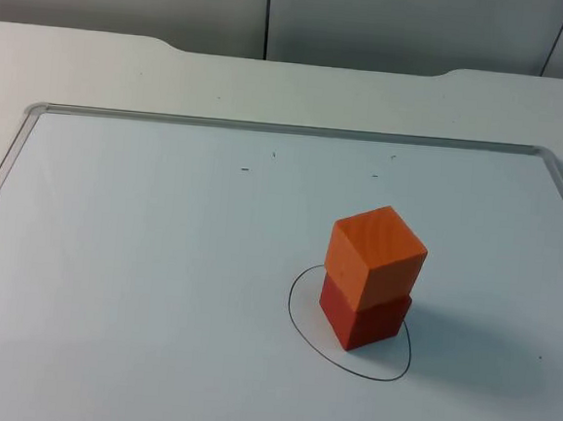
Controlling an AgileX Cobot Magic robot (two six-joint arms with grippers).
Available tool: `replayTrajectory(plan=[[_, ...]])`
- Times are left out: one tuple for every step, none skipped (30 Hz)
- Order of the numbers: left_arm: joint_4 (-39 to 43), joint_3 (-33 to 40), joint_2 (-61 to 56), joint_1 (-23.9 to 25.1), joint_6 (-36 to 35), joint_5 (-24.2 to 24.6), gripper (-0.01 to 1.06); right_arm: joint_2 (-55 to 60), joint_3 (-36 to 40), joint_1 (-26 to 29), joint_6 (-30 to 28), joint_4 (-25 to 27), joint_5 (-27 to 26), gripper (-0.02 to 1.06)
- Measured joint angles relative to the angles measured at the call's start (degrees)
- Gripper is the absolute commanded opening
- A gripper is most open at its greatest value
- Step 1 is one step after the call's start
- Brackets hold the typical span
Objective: Pick up one cube with the left hand and another cube with the right hand. First place the cube in the right hand at the target position, then stack the cube in the left hand on top.
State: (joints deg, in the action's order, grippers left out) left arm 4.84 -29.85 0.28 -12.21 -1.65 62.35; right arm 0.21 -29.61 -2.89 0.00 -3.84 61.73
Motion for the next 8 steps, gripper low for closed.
replayTrajectory(plan=[[0.0,0.0,0.0,1.4,0.0,0.0,1.05,0.0,0.0,0.0,0.0,0.0,0.0,1.05],[0.0,0.0,0.0,3.0,0.0,0.0,1.05,0.0,0.0,0.0,0.0,0.0,0.0,1.05],[0.0,0.0,0.0,4.5,0.0,0.0,1.05,0.0,0.0,0.0,0.0,0.0,0.0,1.05],[0.0,0.0,0.0,4.5,0.0,0.0,1.05,0.0,0.0,0.0,0.0,0.0,0.0,1.05],[0.0,0.0,0.0,5.9,0.0,0.0,1.05,0.0,0.0,0.0,0.0,0.0,0.0,1.05],[0.0,0.0,0.0,7.0,0.0,0.0,1.05,0.0,0.0,0.0,0.0,0.0,0.0,1.05],[0.0,0.0,0.0,8.1,0.0,0.0,1.05,0.0,0.0,0.0,0.0,0.0,0.0,1.05],[0.0,0.0,0.0,9.1,0.0,0.0,1.05,0.0,0.0,0.0,0.0,0.0,0.0,1.05]])
